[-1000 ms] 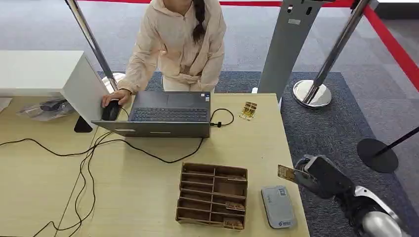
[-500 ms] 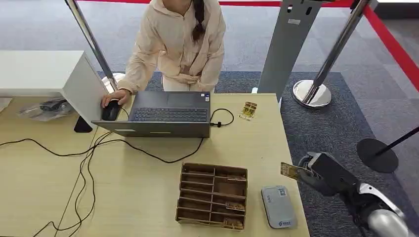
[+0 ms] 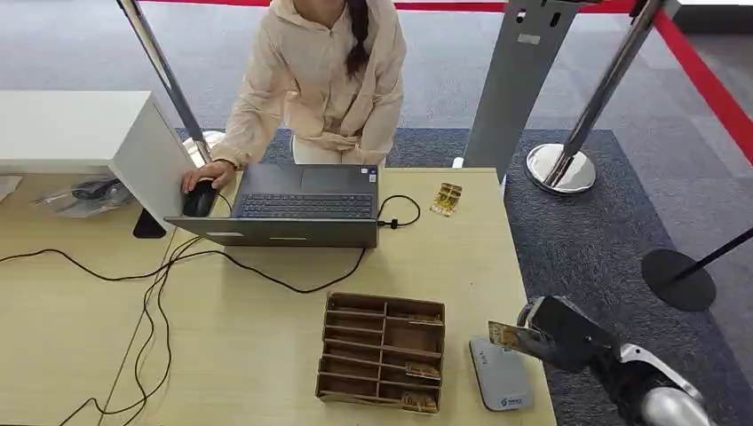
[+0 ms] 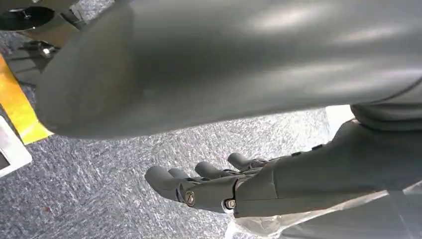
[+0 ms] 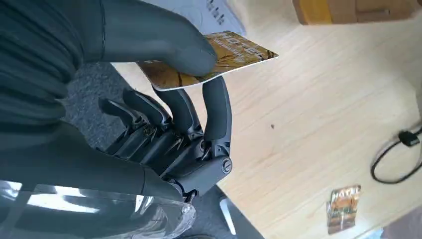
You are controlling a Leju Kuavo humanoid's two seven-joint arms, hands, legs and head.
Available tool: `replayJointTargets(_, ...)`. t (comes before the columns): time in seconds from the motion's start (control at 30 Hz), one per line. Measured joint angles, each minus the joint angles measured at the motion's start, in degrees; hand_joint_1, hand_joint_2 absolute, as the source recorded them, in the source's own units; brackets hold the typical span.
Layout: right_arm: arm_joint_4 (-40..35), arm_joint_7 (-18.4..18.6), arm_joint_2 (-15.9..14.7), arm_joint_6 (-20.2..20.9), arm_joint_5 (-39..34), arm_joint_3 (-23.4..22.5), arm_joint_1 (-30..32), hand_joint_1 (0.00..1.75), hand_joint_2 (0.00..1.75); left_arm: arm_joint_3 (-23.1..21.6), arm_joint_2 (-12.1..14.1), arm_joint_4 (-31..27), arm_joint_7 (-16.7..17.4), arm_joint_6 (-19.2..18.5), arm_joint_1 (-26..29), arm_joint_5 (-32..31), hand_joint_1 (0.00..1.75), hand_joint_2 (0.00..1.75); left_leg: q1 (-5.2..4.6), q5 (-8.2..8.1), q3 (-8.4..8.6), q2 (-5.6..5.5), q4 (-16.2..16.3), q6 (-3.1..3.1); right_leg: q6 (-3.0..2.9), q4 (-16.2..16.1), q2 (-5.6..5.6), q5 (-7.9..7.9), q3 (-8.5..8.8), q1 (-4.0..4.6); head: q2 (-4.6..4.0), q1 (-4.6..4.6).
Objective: Pass the card to the sensor for recognition and then transmit it.
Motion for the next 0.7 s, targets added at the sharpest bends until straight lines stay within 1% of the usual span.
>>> replayJointTargets(0.13, 0.7, -0.18, 0.35, -0.28, 0.17, 2.36, -0.41, 1.75, 1.75, 0.0, 0.0, 0.0, 0.13, 0.0, -0.05, -0.31, 0.0, 0.0, 0.0, 0.0, -0.01, 0.0, 0.0, 0.0, 0.0, 0.0, 0.0, 0.0, 0.0, 0.0, 0.0, 0.0)
replayJointTargets(0.27, 1.2, -0.39, 0.35, -1.64, 0.06, 3.91, -1.15, 1.75, 1.75, 0.0, 0.0, 0.0, 0.26, -0.15, -0.04, -0.31, 0.0, 0.0, 0.0, 0.0, 0.0, 0.01, 0.0, 0.0, 0.0, 0.0, 0.0, 0.0, 0.0, 0.0, 0.0, 0.02)
replayJointTargets(0.4, 1.31, -1.31, 0.31, -4.26, -0.2, 4.67, -2.02, 1.75, 1.75, 0.0, 0.0, 0.0, 0.22, -0.15, -0.02, -0.11, 0.0, 0.0, 0.0, 0.0, 0.0, 0.0, 0.01, 0.0, 0.0, 0.0, 0.0, 0.0, 0.0, 0.0, 0.0, 0.02)
replayJointTargets(0.47, 1.2, -1.97, 0.31, -6.03, -0.02, 4.39, -2.61, 1.75, 1.75, 0.0, 0.0, 0.0, 0.22, -0.15, -0.03, 0.11, 0.0, 0.0, -0.01, 0.0, 0.0, 0.01, 0.01, 0.0, 0.0, 0.0, 0.0, 0.0, 0.0, 0.0, 0.0, 0.02)
replayJointTargets(0.57, 0.13, -2.93, 0.33, -7.52, 0.79, 3.21, -3.84, 1.75, 1.75, 0.0, 0.0, 0.0, 0.11, -0.15, -0.03, 0.22, 0.0, 0.0, -0.01, 0.0, 0.0, 0.01, 0.01, 0.0, 0.01, 0.01, 0.0, 0.01, 0.01, -0.01, 0.02, 0.02)
replayJointTargets(0.7, -2.8, -3.37, 1.09, -8.7, 2.56, -0.38, -6.18, 1.75, 1.75, 0.0, -0.02, 0.0, -0.2, 0.0, -0.03, 0.11, 0.0, 0.0, -0.01, 0.0, 0.02, 0.01, 0.01, 0.0, 0.01, 0.01, 0.0, 0.01, 0.01, -0.01, 0.0, 0.0)
